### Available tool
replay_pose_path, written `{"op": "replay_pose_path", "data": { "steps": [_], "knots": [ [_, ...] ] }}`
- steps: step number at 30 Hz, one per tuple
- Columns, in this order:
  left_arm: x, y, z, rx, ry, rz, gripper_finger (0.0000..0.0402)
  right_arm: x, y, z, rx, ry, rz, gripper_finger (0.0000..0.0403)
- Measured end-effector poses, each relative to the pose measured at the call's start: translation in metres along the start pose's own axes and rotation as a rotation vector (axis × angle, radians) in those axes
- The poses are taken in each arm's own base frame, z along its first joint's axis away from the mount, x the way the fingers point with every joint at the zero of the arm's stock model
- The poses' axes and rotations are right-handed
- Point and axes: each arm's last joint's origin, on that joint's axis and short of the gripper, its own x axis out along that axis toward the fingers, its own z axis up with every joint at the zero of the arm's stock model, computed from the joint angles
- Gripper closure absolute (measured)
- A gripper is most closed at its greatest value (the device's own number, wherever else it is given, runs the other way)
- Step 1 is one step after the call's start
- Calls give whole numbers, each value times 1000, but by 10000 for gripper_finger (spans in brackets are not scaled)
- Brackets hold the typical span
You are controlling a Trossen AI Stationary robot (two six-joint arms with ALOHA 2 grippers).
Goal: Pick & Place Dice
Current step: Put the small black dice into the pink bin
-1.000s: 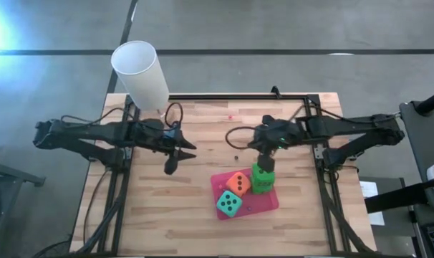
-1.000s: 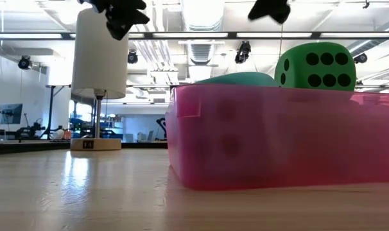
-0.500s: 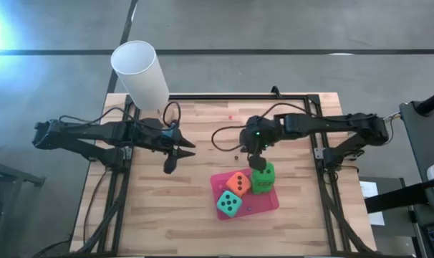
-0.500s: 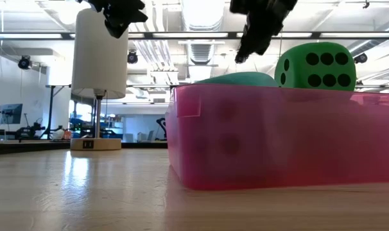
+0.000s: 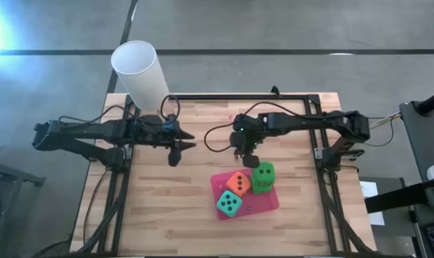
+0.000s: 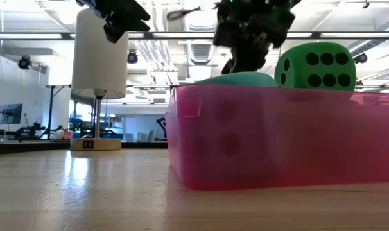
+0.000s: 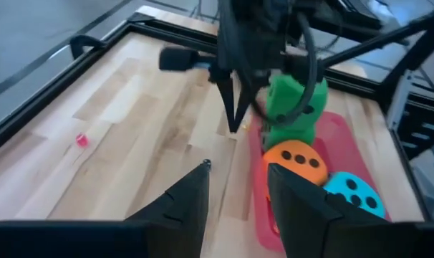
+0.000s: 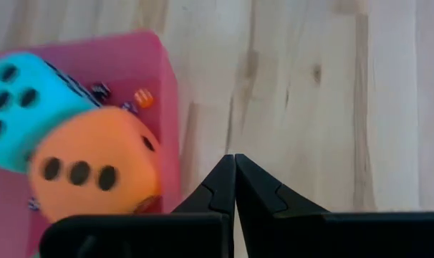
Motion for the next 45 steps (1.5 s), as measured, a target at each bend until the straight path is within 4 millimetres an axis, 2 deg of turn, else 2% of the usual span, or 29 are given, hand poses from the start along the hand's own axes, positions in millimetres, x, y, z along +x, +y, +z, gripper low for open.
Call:
{"op": "replay_pose_path", "data": {
  "steps": [5,12,26,34,45],
  "knots": [
    [0,5,1,-40,-8,35,259,15,-9,-4,-22,39,21,394],
    [0,6,1,-53,-10,39,266,19,-13,-5,-1,49,25,387],
    [0,6,2,-76,-11,41,271,20,-19,-9,-93,60,-5,258],
    [0,6,2,-91,-12,42,270,19,-20,-9,-114,75,-59,207],
    [0,6,2,-91,-12,41,274,13,-15,-4,-100,76,-53,207]
  ]
}}
